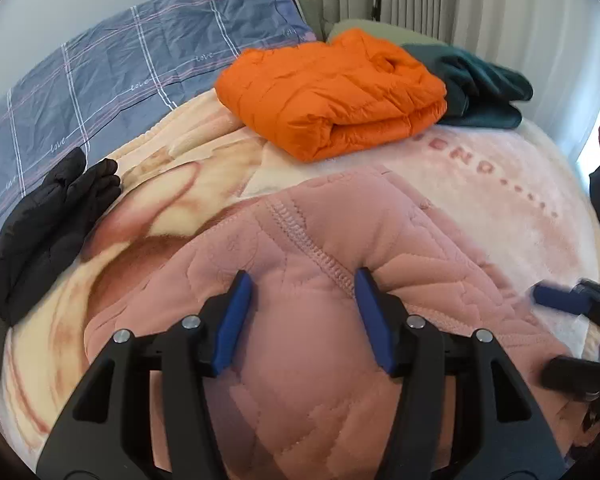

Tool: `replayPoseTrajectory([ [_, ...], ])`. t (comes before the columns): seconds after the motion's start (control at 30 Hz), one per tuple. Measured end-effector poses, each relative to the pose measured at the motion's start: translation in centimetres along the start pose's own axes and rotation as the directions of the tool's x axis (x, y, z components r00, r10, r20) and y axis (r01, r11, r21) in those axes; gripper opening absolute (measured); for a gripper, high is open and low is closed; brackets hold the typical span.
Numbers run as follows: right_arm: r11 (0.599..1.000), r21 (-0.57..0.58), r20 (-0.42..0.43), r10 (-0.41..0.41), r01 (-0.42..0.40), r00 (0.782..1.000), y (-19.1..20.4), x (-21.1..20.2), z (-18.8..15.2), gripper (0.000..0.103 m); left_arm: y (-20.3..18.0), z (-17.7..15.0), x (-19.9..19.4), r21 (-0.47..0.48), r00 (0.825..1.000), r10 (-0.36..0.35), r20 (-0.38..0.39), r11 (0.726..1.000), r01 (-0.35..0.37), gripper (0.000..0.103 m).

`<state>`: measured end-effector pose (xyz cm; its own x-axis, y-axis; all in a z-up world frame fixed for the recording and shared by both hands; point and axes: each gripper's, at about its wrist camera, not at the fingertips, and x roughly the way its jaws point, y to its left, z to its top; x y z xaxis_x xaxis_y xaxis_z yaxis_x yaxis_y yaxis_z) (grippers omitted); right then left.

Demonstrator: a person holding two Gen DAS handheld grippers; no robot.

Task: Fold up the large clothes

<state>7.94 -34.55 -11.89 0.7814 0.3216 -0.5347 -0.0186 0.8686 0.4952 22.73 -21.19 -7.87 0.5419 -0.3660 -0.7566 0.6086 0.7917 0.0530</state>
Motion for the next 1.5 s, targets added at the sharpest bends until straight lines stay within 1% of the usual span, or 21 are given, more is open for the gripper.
replayPoseTrajectory([
  [0.03,0.999,0.029,-0.003,0.038,-0.038,0.999,-0.7,-1.0,-0.4,0.083,0.0,0.0,0.0,-0.002,1.000,-0.001,0.001,1.000,0.001,0.056],
  [0.1,0.993,0.098,-0.019,0.062,-0.060,0.998,-2.0,-2.1,-1.1,0.083,-0.3,-0.1,0.1,0.010,1.000,0.014,-0.002,1.000,-0.014,0.056],
  [0.17,0.980,0.184,-0.080,0.097,-0.081,0.992,-3.5,-2.0,-2.0,0.082,-0.6,0.2,0.2,0.023,1.000,0.028,-0.005,0.999,-0.028,0.056],
  [0.23,0.954,0.279,-0.128,0.148,-0.108,0.981,-4.7,-1.4,-3.1,0.082,-0.8,0.3,0.0,0.027,0.999,0.035,-0.002,0.999,-0.035,0.056],
  [0.33,0.918,0.363,-0.137,0.224,-0.162,0.965,-5.4,-1.0,-4.1,0.079,-0.7,0.2,-0.3,0.030,0.999,0.042,0.008,0.999,-0.042,0.056],
  [0.4,0.914,0.369,-0.141,0.233,-0.167,0.962,-5.2,-0.7,-4.0,0.079,-0.9,0.2,-0.4,0.035,0.998,0.054,0.012,0.998,-0.055,0.056],
  [0.53,0.896,0.399,-0.187,0.289,-0.197,0.939,-4.8,0.9,-3.8,0.079,-0.9,0.2,-0.4,0.036,0.998,0.056,0.012,0.998,-0.057,0.056],
  [0.67,0.889,0.414,-0.206,0.302,-0.197,0.931,-5.0,2.4,-3.7,0.080,-0.9,0.2,-0.4,0.034,0.998,0.054,0.011,0.998,-0.055,0.056],
  [0.73,0.901,0.388,-0.203,0.287,-0.192,0.936,-4.7,2.7,-3.5,0.074,-0.9,0.2,-0.4,0.033,0.999,0.053,0.011,0.998,-0.054,0.056],
  [0.8,0.912,0.371,-0.197,0.264,-0.178,0.944,-4.5,2.7,-3.7,0.061,-0.8,0.2,-0.4,0.029,0.999,0.049,0.010,0.998,-0.050,0.056],
  [0.83,0.915,0.361,-0.189,0.259,-0.179,0.947,-4.4,2.6,-3.9,0.059,-0.8,0.2,-0.4,0.028,0.999,0.048,0.010,0.998,-0.048,0.057],
  [0.9,0.919,0.350,-0.179,0.256,-0.182,0.950,-4.6,2.0,-4.1,0.054,-0.8,0.2,-0.5,0.023,0.998,0.054,0.020,0.998,-0.054,0.060],
  [1.0,0.927,0.329,-0.169,0.245,-0.180,0.955,-4.5,1.8,-4.3,0.054,-0.6,-0.1,-1.7,-0.006,0.992,0.093,0.084,0.996,-0.092,0.072],
  [1.03,0.934,0.314,-0.167,0.231,-0.170,0.958,-4.0,1.8,-4.3,0.054,-0.3,-0.2,-2.4,-0.021,0.989,0.098,0.107,0.995,-0.096,0.079],
  [1.07,0.941,0.298,-0.165,0.218,-0.162,0.962,-3.6,1.8,-4.3,0.054,0.0,-0.2,-3.1,-0.039,0.988,0.097,0.121,0.995,-0.093,0.087],
  [1.17,0.949,0.277,-0.153,0.196,-0.148,0.969,-3.3,1.5,-4.7,0.055,1.9,-0.6,-6.0,-0.134,0.984,0.068,0.167,0.990,-0.045,0.093],
  [1.27,0.953,0.264,-0.144,0.190,-0.147,0.971,-3.0,1.3,-4.7,0.055,4.3,-2.5,-7.9,-0.203,0.981,0.087,0.172,0.978,-0.051,0.098],
  [1.37,0.961,0.241,-0.138,0.170,-0.133,0.976,-2.5,1.2,-4.6,0.057,6.3,-4.8,-7.7,-0.257,0.987,0.090,0.130,0.965,-0.054,0.101],
  [1.43,0.965,0.229,-0.138,0.161,-0.127,0.977,-2.6,1.0,-4.8,0.058,8.0,-7.0,-7.0,-0.354,0.990,-0.002,0.138,0.934,0.051,0.101],
  [1.47,0.967,0.224,-0.138,0.156,-0.122,0.978,-2.5,0.9,-4.8,0.059,8.8,-7.8,-6.5,-0.410,0.989,-0.053,0.141,0.906,0.108,0.101],
  [1.5,0.968,0.220,-0.139,0.151,-0.119,0.979,-2.7,0.9,-5.0,0.060,9.6,-8.6,-5.4,-0.485,0.983,-0.120,0.140,0.857,0.174,0.101],
])
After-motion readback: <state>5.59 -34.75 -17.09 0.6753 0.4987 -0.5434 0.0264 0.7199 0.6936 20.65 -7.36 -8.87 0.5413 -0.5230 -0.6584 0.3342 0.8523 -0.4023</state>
